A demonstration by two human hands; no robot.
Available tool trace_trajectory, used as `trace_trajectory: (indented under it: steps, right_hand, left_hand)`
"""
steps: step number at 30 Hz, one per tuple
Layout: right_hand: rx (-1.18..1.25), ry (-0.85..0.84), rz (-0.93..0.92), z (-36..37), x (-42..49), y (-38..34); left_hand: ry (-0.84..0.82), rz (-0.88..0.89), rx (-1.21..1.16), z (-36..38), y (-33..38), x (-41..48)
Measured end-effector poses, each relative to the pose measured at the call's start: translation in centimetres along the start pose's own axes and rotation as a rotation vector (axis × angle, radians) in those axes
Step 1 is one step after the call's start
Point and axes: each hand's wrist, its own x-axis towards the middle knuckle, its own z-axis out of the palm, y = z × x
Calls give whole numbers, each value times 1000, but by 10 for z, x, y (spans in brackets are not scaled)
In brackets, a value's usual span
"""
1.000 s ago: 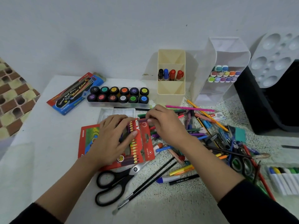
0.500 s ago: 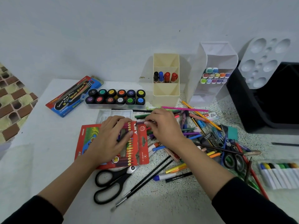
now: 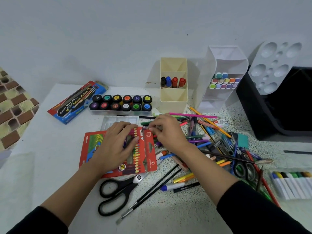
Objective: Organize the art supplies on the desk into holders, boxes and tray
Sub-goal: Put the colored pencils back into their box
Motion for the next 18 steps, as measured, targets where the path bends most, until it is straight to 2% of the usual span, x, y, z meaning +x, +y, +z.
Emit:
trace_trajectory:
  steps: [5,12,16,18]
  right_hand:
    - [12,10,-60,11,4,-17]
    - [-3,56,59,-35,-19,-5]
    - [-293,-135,107,-63,-47,24]
    - [-356,-190,117,-61,-53,30]
  left_hand:
    - [7,-2,16,1,4,5]
    - [-10,26,84,0,9,0]
    - [-48,64,66,-1,9,0]
    - [-43,64,22,-2,10,0]
